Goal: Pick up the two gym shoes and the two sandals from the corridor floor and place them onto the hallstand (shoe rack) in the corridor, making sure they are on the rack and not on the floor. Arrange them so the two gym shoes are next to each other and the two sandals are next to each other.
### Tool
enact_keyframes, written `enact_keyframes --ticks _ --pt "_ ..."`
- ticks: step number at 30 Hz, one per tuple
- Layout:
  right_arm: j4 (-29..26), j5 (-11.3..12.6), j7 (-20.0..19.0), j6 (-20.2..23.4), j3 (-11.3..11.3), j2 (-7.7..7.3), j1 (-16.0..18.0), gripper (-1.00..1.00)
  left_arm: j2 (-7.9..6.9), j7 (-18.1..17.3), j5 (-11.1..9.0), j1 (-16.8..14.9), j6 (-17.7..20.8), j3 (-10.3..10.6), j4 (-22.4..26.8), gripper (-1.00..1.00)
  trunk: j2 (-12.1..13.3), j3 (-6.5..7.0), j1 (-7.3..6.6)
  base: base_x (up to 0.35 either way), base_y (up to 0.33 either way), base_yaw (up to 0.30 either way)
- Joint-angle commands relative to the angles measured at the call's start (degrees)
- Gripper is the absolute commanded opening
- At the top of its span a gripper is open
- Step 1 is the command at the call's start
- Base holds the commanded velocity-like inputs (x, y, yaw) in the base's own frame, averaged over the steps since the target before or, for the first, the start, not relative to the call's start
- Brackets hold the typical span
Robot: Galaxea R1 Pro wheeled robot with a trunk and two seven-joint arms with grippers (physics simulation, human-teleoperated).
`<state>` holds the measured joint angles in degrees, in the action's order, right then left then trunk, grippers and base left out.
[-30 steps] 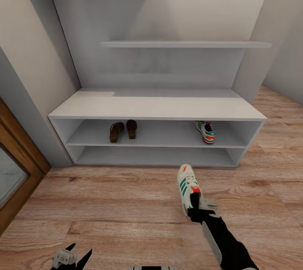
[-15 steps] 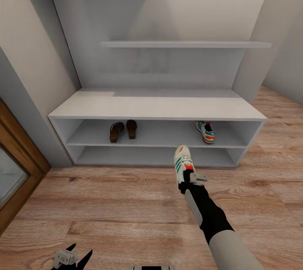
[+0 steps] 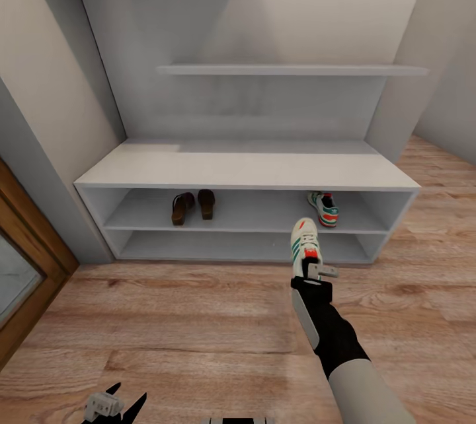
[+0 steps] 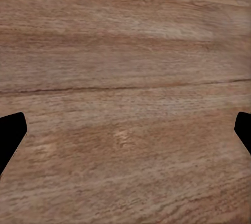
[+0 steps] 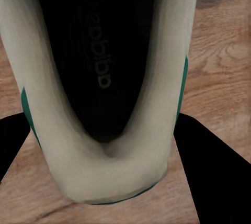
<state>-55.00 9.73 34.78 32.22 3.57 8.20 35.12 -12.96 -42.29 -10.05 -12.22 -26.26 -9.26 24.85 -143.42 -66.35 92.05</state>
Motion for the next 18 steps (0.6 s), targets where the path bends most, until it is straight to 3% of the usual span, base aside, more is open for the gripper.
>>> enact_keyframes --ticks 1,6,18 --pt "0.0 0.6 0.6 0.1 0.2 -0.03 0.0 -1.00 0.17 -0.5 -0.4 0.0 0.2 -0.1 -0.1 1.00 0.0 -0.05 0.01 0.285 0.000 0.000" --pt "-0.1 0.6 0.6 0.1 0.2 0.01 0.0 -1.00 0.13 -0.4 -0.4 0.0 0.2 -0.1 -0.1 1.00 0.0 -0.05 0.01 0.178 0.000 0.000" --pt "-0.2 0.5 0.7 0.1 0.2 -0.02 0.0 -1.00 0.12 -0.4 -0.4 0.0 0.2 -0.1 -0.1 1.00 0.0 -0.05 0.01 0.294 0.000 0.000"
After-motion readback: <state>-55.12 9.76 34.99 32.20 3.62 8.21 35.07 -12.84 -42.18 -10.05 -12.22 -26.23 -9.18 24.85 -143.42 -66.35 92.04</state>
